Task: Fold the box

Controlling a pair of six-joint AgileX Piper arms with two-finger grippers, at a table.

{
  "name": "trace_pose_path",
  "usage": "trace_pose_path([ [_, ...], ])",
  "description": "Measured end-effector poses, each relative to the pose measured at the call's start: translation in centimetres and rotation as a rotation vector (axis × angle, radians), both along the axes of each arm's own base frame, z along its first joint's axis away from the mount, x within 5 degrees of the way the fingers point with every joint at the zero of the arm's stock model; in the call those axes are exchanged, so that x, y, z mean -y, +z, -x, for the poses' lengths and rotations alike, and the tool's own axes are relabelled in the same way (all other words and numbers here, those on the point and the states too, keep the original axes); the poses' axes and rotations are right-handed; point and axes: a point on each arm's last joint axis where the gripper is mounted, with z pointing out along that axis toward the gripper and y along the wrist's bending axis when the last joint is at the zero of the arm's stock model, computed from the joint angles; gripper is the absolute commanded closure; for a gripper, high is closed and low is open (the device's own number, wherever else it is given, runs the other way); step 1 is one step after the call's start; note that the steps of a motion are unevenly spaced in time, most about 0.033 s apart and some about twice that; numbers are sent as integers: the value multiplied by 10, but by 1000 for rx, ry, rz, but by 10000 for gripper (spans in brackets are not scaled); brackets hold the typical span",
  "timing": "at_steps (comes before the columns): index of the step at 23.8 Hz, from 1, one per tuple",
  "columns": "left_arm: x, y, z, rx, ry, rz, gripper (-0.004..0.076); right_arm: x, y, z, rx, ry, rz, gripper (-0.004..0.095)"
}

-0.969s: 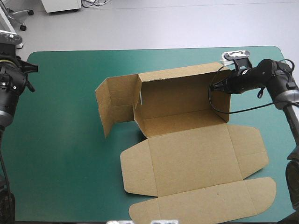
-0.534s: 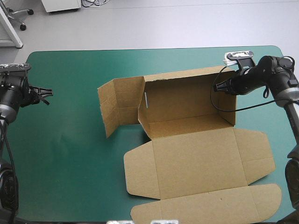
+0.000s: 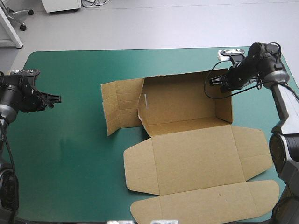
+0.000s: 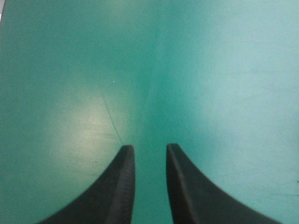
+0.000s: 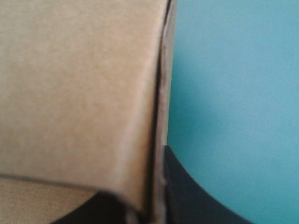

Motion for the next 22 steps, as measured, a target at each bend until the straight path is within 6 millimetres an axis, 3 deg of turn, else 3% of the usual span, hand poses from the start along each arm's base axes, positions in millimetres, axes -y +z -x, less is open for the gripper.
trace_pose_path([
  [3, 3, -1, 1, -15, -24, 23, 554, -1, 3, -5, 39, -7, -11, 583],
  [5, 4, -1, 1, -14, -37, 35, 554, -2, 5, -6, 62, -12, -28, 444],
  [7, 5, -1, 1, -16, -44, 44, 555, -3, 7, -9, 95, -20, -48, 391],
  [16, 6, -1, 1, -16, -58, 49, 556, -3, 15, -21, 244, -52, -46, 391],
  [22, 7, -1, 0, -16, -61, 52, 556, 0, 31, -10, 254, -40, -8, 402],
])
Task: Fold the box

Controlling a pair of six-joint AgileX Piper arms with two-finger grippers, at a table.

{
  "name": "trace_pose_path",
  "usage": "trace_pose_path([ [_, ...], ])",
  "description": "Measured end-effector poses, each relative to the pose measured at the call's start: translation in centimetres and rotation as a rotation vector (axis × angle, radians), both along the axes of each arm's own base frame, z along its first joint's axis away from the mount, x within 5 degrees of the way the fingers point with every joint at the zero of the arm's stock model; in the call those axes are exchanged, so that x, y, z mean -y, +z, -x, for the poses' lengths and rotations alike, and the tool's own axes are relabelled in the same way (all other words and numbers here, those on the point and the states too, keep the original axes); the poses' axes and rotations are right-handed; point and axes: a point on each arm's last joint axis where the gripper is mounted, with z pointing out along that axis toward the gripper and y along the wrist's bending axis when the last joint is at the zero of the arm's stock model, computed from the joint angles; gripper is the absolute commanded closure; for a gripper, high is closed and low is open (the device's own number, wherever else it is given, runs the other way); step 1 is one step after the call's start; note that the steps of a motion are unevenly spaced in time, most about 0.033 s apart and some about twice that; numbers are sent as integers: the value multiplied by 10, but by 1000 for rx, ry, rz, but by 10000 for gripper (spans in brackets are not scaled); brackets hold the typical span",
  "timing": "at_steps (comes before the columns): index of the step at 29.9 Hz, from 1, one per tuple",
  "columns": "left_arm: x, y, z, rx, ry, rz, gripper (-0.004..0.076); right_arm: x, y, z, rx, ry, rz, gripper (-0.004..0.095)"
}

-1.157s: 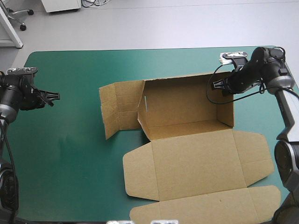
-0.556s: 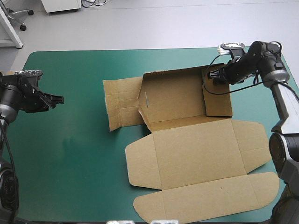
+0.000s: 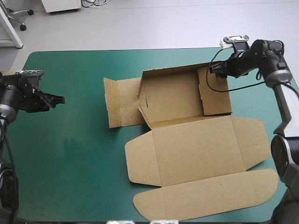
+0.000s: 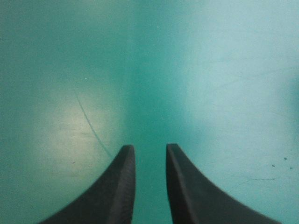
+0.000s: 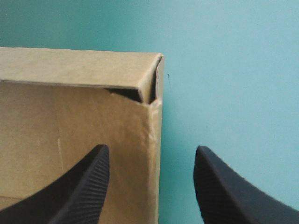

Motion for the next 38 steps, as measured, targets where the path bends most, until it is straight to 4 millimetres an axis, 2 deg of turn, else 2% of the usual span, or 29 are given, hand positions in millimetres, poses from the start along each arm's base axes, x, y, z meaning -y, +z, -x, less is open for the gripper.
trace_pose_path([
  [9, 0, 0, 0, 1, -2, 0, 557, 1, 69, 60, 80, 26, 0, 414],
  [13, 0, 0, 0, 1, -2, 0, 557, 2, 75, 89, 99, 20, -6, 437],
  [16, 0, 0, 0, 1, -1, 1, 557, 4, 65, 111, 122, 2, -10, 459],
  [19, 0, 0, 0, 1, -1, 1, 557, 6, 37, 131, 143, -27, -13, 458],
  [22, 0, 0, 0, 1, -1, 1, 557, 5, 16, 149, 240, -41, -5, 452],
  [24, 0, 0, 0, 1, -1, 1, 557, 2, 6, 155, 310, -36, 2, 411],
  [27, 0, 0, 0, 1, -1, 1, 557, -1, -13, 155, 312, -26, 14, 314],
  [31, 0, 0, 0, 1, -4, 2, 558, -3, -32, 139, 273, -19, 30, 238],
  [35, 0, 0, 0, 1, -6, 1, 558, -4, -53, 122, 230, -21, 36, 238],
  [38, 0, 0, 0, 1, -9, 0, 558, -5, -65, 110, 194, -21, 38, 282],
])
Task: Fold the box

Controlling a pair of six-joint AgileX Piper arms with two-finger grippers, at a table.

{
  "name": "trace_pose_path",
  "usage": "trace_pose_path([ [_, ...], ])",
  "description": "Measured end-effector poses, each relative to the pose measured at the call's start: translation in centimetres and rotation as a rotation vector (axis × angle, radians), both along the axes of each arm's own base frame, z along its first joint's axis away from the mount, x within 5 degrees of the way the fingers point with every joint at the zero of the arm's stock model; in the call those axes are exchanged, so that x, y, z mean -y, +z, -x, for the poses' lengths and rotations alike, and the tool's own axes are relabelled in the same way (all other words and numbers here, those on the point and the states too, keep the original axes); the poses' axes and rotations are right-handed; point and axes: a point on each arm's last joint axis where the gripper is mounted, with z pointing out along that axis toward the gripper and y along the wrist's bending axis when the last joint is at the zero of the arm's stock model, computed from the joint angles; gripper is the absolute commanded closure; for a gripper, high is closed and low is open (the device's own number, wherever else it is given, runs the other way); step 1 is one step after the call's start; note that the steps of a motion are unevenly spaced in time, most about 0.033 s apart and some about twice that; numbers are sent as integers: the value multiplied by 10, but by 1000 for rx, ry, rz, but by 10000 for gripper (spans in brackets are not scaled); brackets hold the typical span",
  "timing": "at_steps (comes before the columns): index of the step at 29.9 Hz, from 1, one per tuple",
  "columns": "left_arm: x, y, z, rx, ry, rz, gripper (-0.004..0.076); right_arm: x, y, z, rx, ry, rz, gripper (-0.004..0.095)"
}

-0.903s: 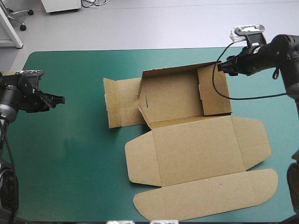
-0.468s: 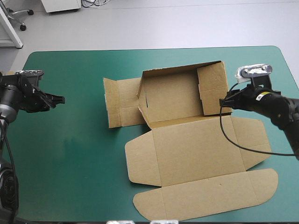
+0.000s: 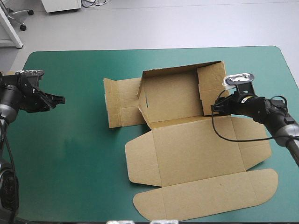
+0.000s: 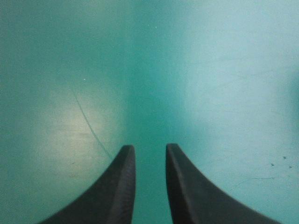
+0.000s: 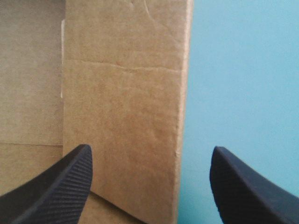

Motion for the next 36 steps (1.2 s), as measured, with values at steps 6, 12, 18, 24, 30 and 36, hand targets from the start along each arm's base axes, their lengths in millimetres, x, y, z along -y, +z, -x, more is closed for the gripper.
trace_pose_path([
  [6, 0, 0, 0, -1, -2, 0, 558, -2, -20, -24, -58, 0, 3, 507],
  [12, 0, 0, 0, -1, -6, 0, 558, -5, -18, -38, -75, 8, 1, 896],
  [18, 0, 0, 0, -2, -10, -2, 558, -7, -9, -37, -172, 14, -28, 934],
  [24, 0, 0, 0, -2, -11, -2, 558, -10, 15, -30, -334, 9, -62, 934],
  [30, 0, 0, 0, -3, -18, -6, 558, -9, 37, -20, -464, 20, -41, 934],
  [36, 1, 0, 0, -2, -17, 2, 558, -7, 21, -24, -593, -4, -11, 934],
])
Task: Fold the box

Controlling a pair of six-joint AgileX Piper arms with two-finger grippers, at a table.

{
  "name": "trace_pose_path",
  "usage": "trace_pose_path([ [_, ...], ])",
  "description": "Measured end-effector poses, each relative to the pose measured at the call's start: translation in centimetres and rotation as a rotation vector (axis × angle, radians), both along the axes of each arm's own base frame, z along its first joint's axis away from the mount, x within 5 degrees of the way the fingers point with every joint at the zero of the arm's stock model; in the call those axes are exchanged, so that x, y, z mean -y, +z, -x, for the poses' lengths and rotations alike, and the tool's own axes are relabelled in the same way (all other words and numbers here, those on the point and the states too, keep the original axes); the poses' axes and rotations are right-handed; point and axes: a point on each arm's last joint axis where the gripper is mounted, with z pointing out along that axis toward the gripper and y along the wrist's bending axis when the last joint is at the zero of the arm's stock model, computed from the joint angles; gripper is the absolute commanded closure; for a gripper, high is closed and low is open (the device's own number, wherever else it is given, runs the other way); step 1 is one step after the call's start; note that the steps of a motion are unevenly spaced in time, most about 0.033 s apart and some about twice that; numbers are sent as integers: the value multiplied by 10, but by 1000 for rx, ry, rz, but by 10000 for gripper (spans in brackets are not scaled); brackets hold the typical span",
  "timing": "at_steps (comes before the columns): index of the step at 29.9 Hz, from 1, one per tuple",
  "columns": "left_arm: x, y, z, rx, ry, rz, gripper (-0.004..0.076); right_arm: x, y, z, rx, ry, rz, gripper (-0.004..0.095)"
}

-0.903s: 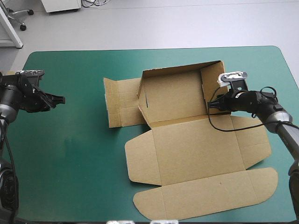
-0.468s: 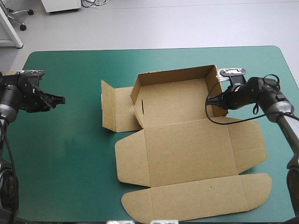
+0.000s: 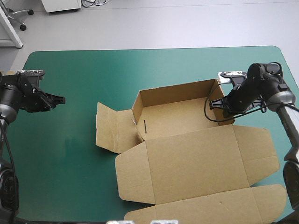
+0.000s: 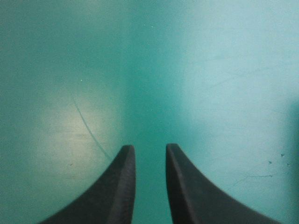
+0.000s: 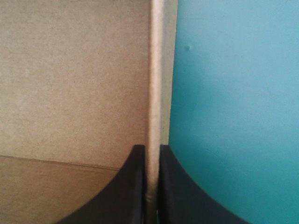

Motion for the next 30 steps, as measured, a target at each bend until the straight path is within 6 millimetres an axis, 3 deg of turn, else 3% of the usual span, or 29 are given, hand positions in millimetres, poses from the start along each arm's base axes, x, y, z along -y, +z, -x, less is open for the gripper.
trace_pose_path([
  [6, 2, 0, 0, 4, 2, 23, 558, -2, -28, -15, -82, -6, -2, 934],
  [9, 2, 0, 0, 4, 3, 26, 558, -3, -31, -17, -92, -5, -4, 913],
  [16, 2, 0, 0, -3, 3, 31, 558, -3, -29, -21, -40, -6, -11, 581],
  [21, 2, 0, 0, -3, 2, 30, 558, -1, -14, -19, 35, 6, 3, 452],
  [25, 2, 0, 0, -3, 2, 29, 558, 0, 13, -13, 102, 36, 18, 417],
  [30, 2, 0, 0, -4, 2, 27, 558, -3, 45, -9, 177, 112, 27, 275],
])
